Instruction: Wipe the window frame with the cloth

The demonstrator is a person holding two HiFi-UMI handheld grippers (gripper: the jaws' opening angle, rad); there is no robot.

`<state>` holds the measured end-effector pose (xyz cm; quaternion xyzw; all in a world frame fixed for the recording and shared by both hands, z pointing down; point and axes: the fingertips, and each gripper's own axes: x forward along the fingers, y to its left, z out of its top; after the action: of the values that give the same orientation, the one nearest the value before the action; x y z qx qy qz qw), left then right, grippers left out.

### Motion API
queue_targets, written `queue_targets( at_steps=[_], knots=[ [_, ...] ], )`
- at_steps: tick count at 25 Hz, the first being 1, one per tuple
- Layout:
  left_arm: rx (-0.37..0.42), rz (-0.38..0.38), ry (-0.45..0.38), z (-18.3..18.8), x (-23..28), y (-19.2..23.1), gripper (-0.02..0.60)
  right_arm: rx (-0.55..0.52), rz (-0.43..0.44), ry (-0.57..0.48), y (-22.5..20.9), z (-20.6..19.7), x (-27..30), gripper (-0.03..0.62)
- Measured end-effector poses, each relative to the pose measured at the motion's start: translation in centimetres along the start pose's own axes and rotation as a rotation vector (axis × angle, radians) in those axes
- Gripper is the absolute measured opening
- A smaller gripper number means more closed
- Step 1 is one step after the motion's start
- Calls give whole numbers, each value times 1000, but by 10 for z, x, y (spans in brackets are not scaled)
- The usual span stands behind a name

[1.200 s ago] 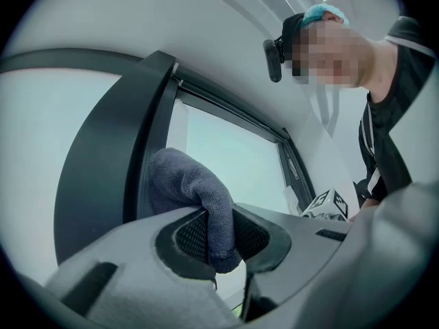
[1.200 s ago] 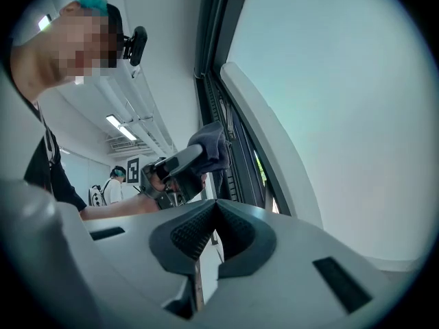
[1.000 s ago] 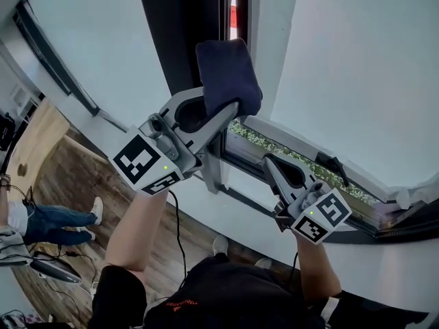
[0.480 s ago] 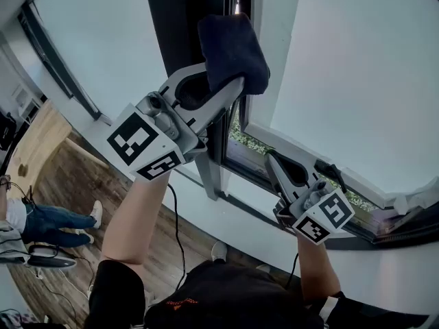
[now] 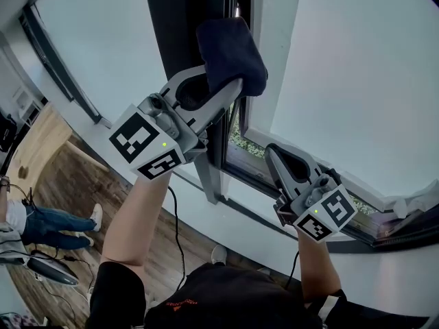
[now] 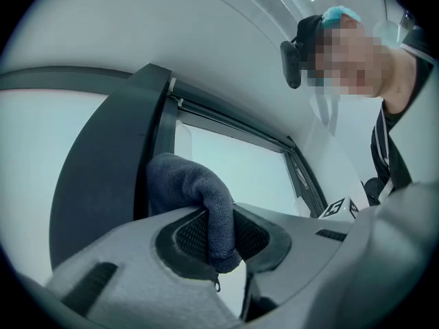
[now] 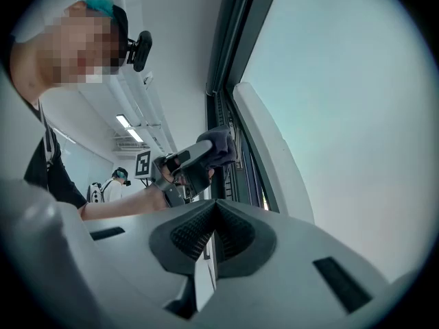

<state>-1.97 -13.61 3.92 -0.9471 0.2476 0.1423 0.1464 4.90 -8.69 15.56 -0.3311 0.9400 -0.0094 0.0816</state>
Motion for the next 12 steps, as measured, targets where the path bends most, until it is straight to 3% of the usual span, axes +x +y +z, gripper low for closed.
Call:
queue_targets(
  at_steps=[12],
  knots=[
    [-103, 29, 20, -45, -11, 3, 61, 32, -13, 49, -7, -23, -3, 3]
  ],
)
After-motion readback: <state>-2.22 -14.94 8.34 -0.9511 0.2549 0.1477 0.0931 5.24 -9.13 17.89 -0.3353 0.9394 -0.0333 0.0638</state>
